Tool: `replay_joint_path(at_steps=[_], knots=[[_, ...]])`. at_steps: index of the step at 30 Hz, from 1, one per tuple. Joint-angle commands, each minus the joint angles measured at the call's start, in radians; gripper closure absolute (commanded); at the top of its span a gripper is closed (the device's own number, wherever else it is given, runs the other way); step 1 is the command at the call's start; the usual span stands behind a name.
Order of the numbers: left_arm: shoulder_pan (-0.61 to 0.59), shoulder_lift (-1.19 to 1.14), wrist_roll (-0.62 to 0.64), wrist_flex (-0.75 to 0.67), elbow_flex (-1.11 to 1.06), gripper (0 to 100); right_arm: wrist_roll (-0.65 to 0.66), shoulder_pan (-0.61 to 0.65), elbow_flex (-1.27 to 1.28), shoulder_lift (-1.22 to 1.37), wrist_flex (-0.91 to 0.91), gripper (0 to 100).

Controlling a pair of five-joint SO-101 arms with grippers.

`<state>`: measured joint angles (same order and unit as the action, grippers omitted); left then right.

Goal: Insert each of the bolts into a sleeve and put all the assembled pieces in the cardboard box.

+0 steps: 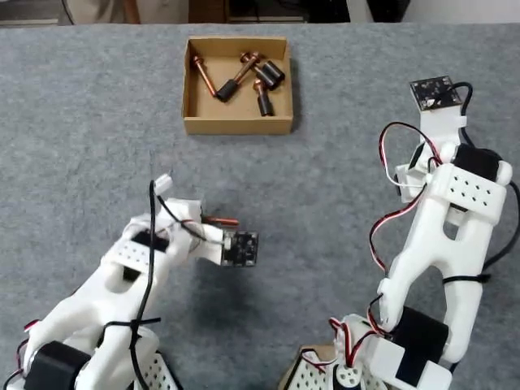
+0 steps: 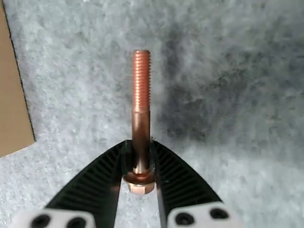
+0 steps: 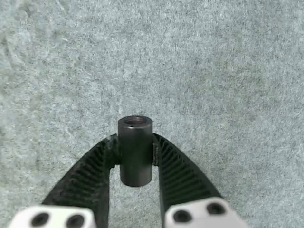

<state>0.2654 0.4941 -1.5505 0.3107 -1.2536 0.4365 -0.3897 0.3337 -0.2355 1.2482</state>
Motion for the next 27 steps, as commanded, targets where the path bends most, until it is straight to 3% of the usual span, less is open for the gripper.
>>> replay_joint_path(at_steps=[1, 7, 10, 15, 18, 27], knots=[[-0.014, 0.035, -0.012, -0.127, -0.034, 98, 0.002, 0.016, -0.044, -0.05, 0.008, 99.7], [-0.015, 0.035, -0.005, -0.129, -0.035, 98, 0.002, 0.018, -0.045, -0.05, 0.008, 99.7], [-0.015, 0.041, 0.094, -0.135, -0.02, 98, 0.003, 0.018, -0.045, -0.05, 0.008, 99.7], [-0.052, 0.036, 0.287, -0.13, 0.031, 81, 0.003, 0.018, -0.045, -0.05, 0.008, 99.7], [-0.074, 0.038, 0.295, -0.13, 0.037, 74, 0.003, 0.018, -0.047, -0.05, 0.008, 99.7], [-0.109, 0.044, 0.295, -0.13, 0.048, 74, 0.002, 0.018, -0.048, -0.05, 0.008, 99.7]])
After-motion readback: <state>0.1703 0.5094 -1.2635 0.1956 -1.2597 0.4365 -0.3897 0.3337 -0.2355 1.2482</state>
